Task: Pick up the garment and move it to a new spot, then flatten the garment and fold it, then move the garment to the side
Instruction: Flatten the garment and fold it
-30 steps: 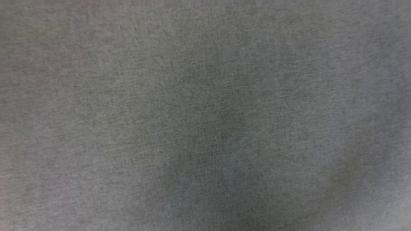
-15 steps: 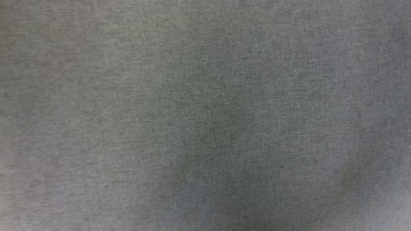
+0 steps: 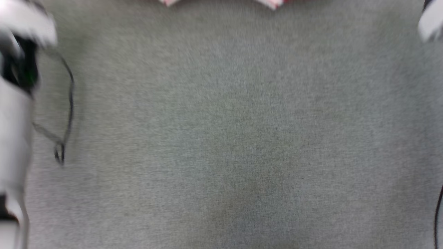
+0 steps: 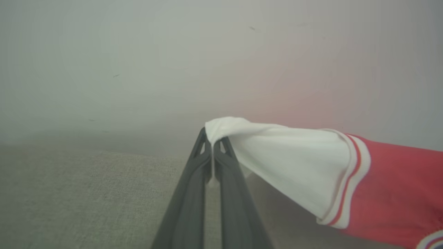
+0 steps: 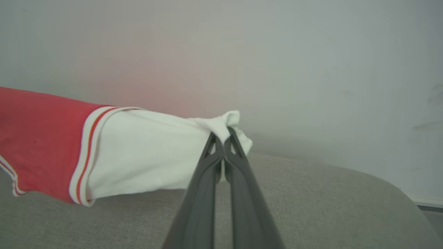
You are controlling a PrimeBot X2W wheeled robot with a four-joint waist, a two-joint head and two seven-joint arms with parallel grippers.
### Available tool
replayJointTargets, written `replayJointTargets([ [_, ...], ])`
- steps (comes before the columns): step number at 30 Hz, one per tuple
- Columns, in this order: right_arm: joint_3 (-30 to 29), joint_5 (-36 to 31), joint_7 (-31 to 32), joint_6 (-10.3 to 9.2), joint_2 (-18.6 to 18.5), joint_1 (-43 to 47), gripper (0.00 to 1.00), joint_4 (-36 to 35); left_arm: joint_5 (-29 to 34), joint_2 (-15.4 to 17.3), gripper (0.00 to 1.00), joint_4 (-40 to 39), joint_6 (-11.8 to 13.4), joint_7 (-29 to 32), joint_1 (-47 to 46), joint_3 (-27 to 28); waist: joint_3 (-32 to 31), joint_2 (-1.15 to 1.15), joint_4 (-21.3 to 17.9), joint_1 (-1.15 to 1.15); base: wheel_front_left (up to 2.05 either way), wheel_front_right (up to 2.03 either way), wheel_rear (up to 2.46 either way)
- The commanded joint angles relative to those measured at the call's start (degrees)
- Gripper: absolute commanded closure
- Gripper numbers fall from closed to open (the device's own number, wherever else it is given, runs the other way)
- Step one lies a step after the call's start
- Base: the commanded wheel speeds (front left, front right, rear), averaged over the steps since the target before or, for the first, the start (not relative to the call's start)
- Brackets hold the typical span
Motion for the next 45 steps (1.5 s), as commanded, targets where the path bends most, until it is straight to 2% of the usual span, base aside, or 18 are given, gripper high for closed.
replayJointTargets([
  [1, 0.0, 0.9, 0.1, -0.06, -0.7, 3.4, 1.0, -1.1, -0.5, 0.3, 1.0, -1.0, 0.1, -0.5, 3.8, 0.4, -4.6, 0.0, 1.2, 0.0, 0.0, 0.0, 0.0],
  [6, -0.3, 3.1, 1.7, -0.08, -2.4, 16.7, 1.0, -6.8, -3.0, 0.4, 1.0, -7.0, 1.9, -0.2, 19.2, 1.8, -10.4, 0.0, 1.7, 0.0, 0.0, 0.0, 0.0],
  [11, -3.2, 3.9, 4.1, -0.08, -2.2, 31.2, 1.0, -13.5, -5.1, 1.3, 1.0, -16.2, 6.0, 2.0, 33.8, 2.6, -15.8, 0.0, 2.5, 0.0, 0.0, 0.0, 0.0],
  [19, -10.2, 1.4, 12.9, -0.08, 2.4, 52.7, 1.0, -24.2, -8.0, 4.1, 1.0, -35.4, 15.3, 8.1, 55.7, 4.1, -21.7, 0.0, 2.9, 0.0, 0.0, 0.0, 0.0],
  [24, -13.2, -0.9, 18.5, -0.08, 6.9, 63.6, 1.0, -29.2, -10.0, 5.0, 1.0, -44.2, 20.6, 11.8, 68.0, 4.3, -24.3, 0.0, 2.7, 0.0, 0.0, 0.0, 0.0],
  [30, -16.4, -1.4, 23.7, -0.08, 10.5, 73.2, 1.0, -31.7, -11.8, 6.3, 1.0, -50.0, 25.0, 16.2, 79.0, 3.8, -26.4, 0.0, 3.1, 0.0, 0.0, 0.0, 0.0],
  [36, -16.9, -1.6, 25.7, -0.08, 11.7, 77.4, 1.0, -31.1, -11.3, 6.5, 1.0, -53.0, 27.1, 19.0, 83.8, 1.4, -27.3, 0.0, 3.9, 0.0, 0.0, 0.0, 0.0],
  [37, -16.9, -1.6, 25.9, -0.08, 11.7, 77.5, 0.9, -30.5, -11.0, 6.2, 1.0, -53.4, 27.2, 19.0, 83.6, 0.9, -27.2, 0.0, 4.2, 0.0, 0.0, 0.0, 0.0],
  [38, -16.9, -1.6, 25.8, -0.08, 11.6, 77.4, 0.51, -29.9, -10.6, 6.0, 1.0, -53.5, 27.2, 19.0, 83.1, 0.3, -27.3, 0.0, 4.5, 0.0, 0.0, 0.0, 0.0],
  [39, -16.7, -1.7, 25.2, -0.07, 11.5, 76.6, 0.0, -29.8, -10.4, 5.6, 1.0, -53.8, 27.1, 18.9, 82.6, -0.1, -27.3, 0.0, 4.8, 0.0, 0.0, 0.0, 0.0],
  [45, -17.3, -1.1, 21.9, -0.06, 10.7, 71.0, 0.0, -29.3, -9.5, 4.5, 1.0, -54.1, 26.2, 18.8, 80.4, -2.0, -26.8, 0.0, 6.0, 0.0, 0.0, 0.0, 0.0],
])
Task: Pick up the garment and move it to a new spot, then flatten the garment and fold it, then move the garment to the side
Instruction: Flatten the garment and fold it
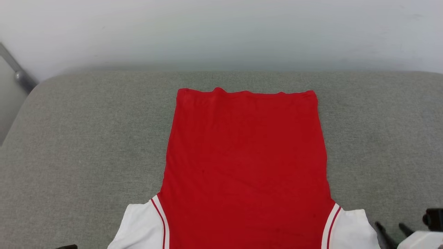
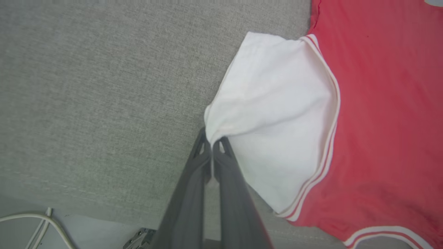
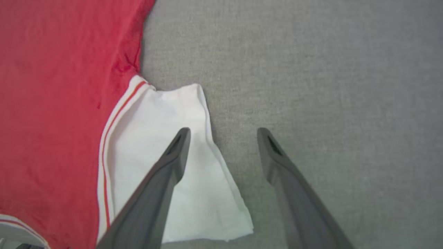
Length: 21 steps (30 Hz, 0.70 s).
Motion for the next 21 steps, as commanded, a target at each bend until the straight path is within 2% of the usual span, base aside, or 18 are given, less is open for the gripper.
replayJointTargets([
  [1, -0.5, -0.3, -0.7, -0.06, -0.4, -1.3, 0.0, 0.2, 0.4, 0.0, 1.0, -0.1, -0.1, -0.1, -0.9, 0.0, 0.2, 0.0, 0.4, 0.0, 0.0, 0.0, 0.0],
  [7, -3.7, -0.1, -5.6, -0.06, -1.8, -16.1, 0.0, 7.3, 2.1, -0.5, 1.0, -1.1, -0.4, -0.7, -4.4, -1.0, 3.2, 0.0, 3.0, 0.0, 0.0, 0.0, 0.0],
  [12, -4.5, 0.9, -5.0, -0.05, -3.8, -31.8, 0.0, 18.0, 3.8, -1.1, 1.0, -2.6, -1.1, -1.7, -8.6, -1.7, 8.8, 0.0, 5.9, 0.0, 0.0, 0.0, 0.0],
  [15, -4.5, 1.4, -1.7, -0.06, -5.1, -40.5, 0.0, 24.2, 4.8, -1.9, 1.0, -3.4, -1.7, -2.2, -11.2, -2.4, 12.3, 0.0, 8.3, 0.0, 0.0, 0.0, 0.0],
  [21, -4.3, -0.3, 10.1, -0.05, -7.4, -55.4, 0.0, 31.6, 6.5, -4.0, 1.0, -4.2, -3.3, -3.9, -16.1, -4.1, 18.9, 0.0, 13.0, 0.0, 0.0, 0.0, 0.0],
])
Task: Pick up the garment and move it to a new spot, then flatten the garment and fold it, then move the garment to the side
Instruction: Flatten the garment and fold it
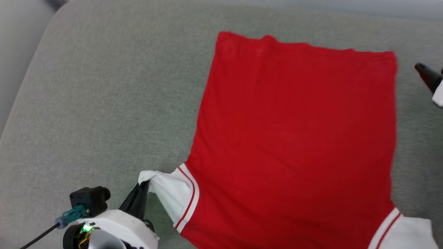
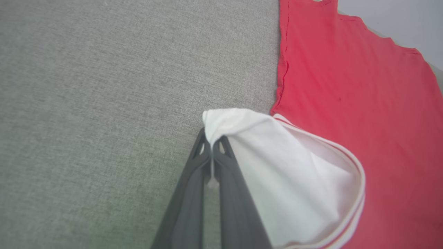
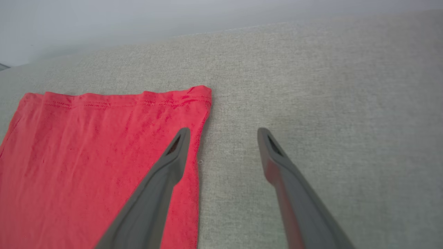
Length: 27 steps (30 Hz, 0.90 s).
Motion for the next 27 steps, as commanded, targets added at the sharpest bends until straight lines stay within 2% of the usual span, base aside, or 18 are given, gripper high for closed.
replayJointTargets([
  [1, -0.1, -0.4, 1.3, -0.06, -0.3, -1.5, 0.0, 0.9, 0.4, -0.4, 1.0, 0.0, -0.3, -0.5, -1.1, -0.1, 4.4, 0.0, 4.0, -0.01, 0.0, 0.0, 0.0],
  [6, -1.5, -4.1, 8.9, -0.05, -0.9, -9.0, 0.0, 3.5, 1.7, -2.1, 1.0, -0.7, -1.4, -1.9, -4.1, -1.5, 8.0, 0.0, 7.2, -0.01, 0.0, 0.0, 0.0],
  [10, -4.2, -7.3, 12.3, -0.05, -0.7, -12.5, 0.0, 4.7, 2.2, -3.0, 1.0, -1.4, -2.0, -2.5, -5.7, -2.3, 10.1, 0.0, 8.8, -0.01, 0.0, 0.0, 0.0],
  [18, -11.0, -12.5, 19.6, -0.09, 3.1, -8.6, 0.0, 10.8, 2.8, -3.4, 1.0, -0.7, -2.2, -3.4, -6.6, -2.6, 11.2, 0.0, 9.5, -0.01, 0.0, 0.0, 0.0],
  [19, -11.6, -13.0, 20.8, -0.1, 3.6, -8.1, 0.27, 11.1, 2.8, -3.3, 1.0, -0.6, -2.2, -3.5, -6.6, -2.6, 11.2, 0.0, 9.4, -0.01, 0.0, 0.0, 0.0],
  [20, -12.0, -13.1, 21.3, -0.1, 4.1, -7.6, 0.66, 11.1, 2.9, -3.2, 1.0, -0.5, -2.1, -3.5, -6.6, -2.6, 11.0, 0.0, 9.2, -0.01, 0.0, 0.0, 0.0],
  [21, -12.2, -13.2, 21.6, -0.1, 4.4, -7.4, 0.96, 10.8, 2.9, -3.2, 1.0, -0.5, -2.0, -3.5, -6.5, -2.6, 10.9, 0.0, 9.1, -0.01, 0.0, 0.0, 0.0],
  [22, -12.4, -13.2, 21.9, -0.09, 4.7, -7.2, 1.0, 10.4, 2.9, -3.2, 1.0, -0.5, -2.1, -3.4, -6.6, -2.7, 10.7, 0.0, 9.0, -0.01, 0.0, 0.0, 0.0],
  [27, -11.1, -12.0, 20.6, -0.07, 3.7, -8.2, 1.0, 7.0, 2.9, -3.0, 1.0, -0.4, -2.3, -3.0, -6.9, -3.1, 9.3, 0.0, 8.5, -0.01, 0.0, 0.0, 0.0],
])
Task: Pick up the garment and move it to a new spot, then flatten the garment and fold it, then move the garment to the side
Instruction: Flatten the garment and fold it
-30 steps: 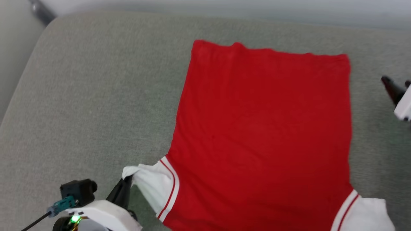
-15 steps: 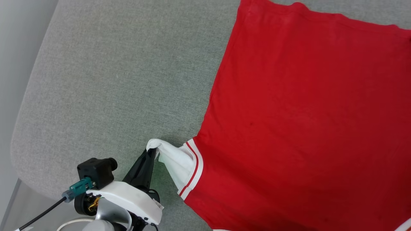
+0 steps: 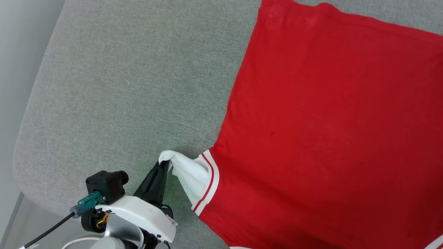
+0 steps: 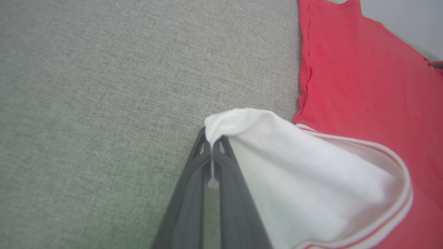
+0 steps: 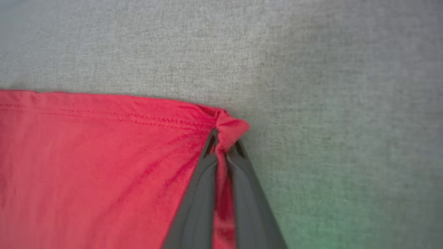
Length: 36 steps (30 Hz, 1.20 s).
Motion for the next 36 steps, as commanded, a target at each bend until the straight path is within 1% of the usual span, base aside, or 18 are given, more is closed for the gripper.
replayJointTargets([
  [1, 0.6, 0.5, 1.3, -0.08, 0.8, 4.4, 1.0, 1.7, 0.3, 0.1, 1.0, 0.1, -0.2, 0.0, -0.9, 0.0, -0.8, 0.0, 0.0, -0.01, 0.0, 0.0, 0.0],
  [6, 4.1, 3.1, 0.4, -0.09, -4.0, 6.5, 1.0, -5.0, -0.3, 0.4, 1.0, 0.6, 0.5, -0.5, 0.8, 0.5, -4.3, 0.0, -1.1, -0.01, 0.0, 0.0, 0.0],
  [10, 7.2, 6.4, 1.2, -0.08, -5.9, 11.5, 1.0, -12.5, -0.8, 1.2, 1.0, 0.9, 1.1, -0.3, 2.6, 1.1, -8.2, 0.0, -3.7, -0.01, 0.0, 0.0, 0.0],
  [14, 9.8, 9.3, 2.9, -0.08, -8.7, 18.4, 1.0, -19.8, -1.5, 2.4, 1.0, 1.2, 2.0, 0.0, 4.2, 2.3, -12.0, 0.0, -7.8, -0.01, 0.0, 0.0, 0.0],
  [18, 11.5, 11.9, 5.2, -0.08, -10.5, 27.5, 1.0, -27.3, -2.5, 4.0, 1.0, 1.8, 3.1, 0.6, 6.5, 3.9, -15.7, 0.0, -13.3, -0.01, 0.0, 0.0, 0.0],
  [21, 11.1, 13.6, 7.0, -0.07, -10.7, 35.4, 1.0, -32.6, -3.2, 5.3, 1.0, 2.1, 4.0, 0.9, 8.1, 5.3, -18.2, 0.0, -17.4, -0.01, 0.0, 0.0, 0.0],
  [25, 9.2, 14.6, 8.6, -0.07, -9.2, 46.8, 1.0, -37.7, -4.3, 6.8, 1.0, 2.7, 5.2, 1.3, 10.6, 7.2, -20.8, 0.0, -22.4, -0.01, 0.0, 0.0, 0.0],
  [27, 8.4, 15.2, 8.6, -0.07, -7.4, 52.3, 1.0, -38.9, -4.8, 7.5, 1.0, 2.8, 5.8, 1.6, 11.8, 8.0, -22.0, 0.0, -24.4, -0.01, 0.0, 0.0, 0.0],
  [28, 8.4, 15.2, 8.6, -0.07, -7.4, 52.3, 1.0, -38.9, -4.8, 7.5, 1.0, 2.8, 5.8, 1.6, 11.8, 8.0, -22.0, 0.0, -24.4, -0.01, 0.0, 0.0, 0.0],
  [33, 6.4, 16.7, 7.7, -0.08, -2.1, 65.1, 1.0, -38.5, -5.9, 8.0, 1.0, 2.9, 6.9, 2.1, 14.6, 8.8, -23.7, 0.0, -27.2, -0.01, 0.0, 0.0, 0.0],
  [36, 6.6, 17.9, 6.5, -0.08, 0.8, 69.8, 1.0, -36.8, -6.4, 8.1, 1.0, 2.7, 7.4, 2.3, 15.7, 9.0, -24.1, 0.0, -28.2, -0.01, 0.0, 0.0, 0.0],
])
